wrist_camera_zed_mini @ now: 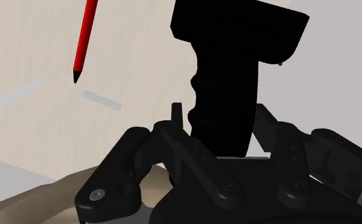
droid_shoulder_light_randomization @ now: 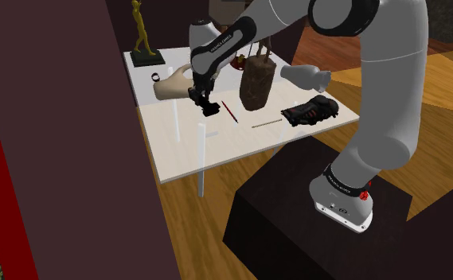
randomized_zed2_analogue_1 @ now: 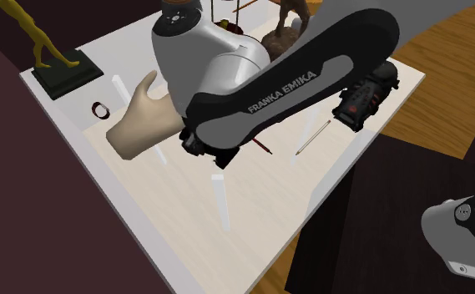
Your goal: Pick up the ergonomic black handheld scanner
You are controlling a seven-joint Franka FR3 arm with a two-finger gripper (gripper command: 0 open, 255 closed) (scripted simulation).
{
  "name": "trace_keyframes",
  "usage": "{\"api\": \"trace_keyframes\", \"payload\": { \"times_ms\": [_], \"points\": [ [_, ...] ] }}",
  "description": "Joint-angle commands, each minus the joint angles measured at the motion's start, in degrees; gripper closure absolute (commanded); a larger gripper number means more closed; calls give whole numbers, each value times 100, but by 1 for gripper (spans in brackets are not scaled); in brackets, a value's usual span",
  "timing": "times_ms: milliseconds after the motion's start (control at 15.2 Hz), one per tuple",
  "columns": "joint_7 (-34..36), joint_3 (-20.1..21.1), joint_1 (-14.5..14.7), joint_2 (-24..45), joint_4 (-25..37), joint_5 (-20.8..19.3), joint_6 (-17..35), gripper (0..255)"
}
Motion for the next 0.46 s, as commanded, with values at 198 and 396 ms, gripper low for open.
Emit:
{"api": "trace_keyframes", "payload": {
  "times_ms": [198, 396],
  "points": [
    [-33, 16, -10, -249, 23, 27, -271, 255],
    [-41, 20, -12, -303, 34, 34, -337, 255]
  ]
}}
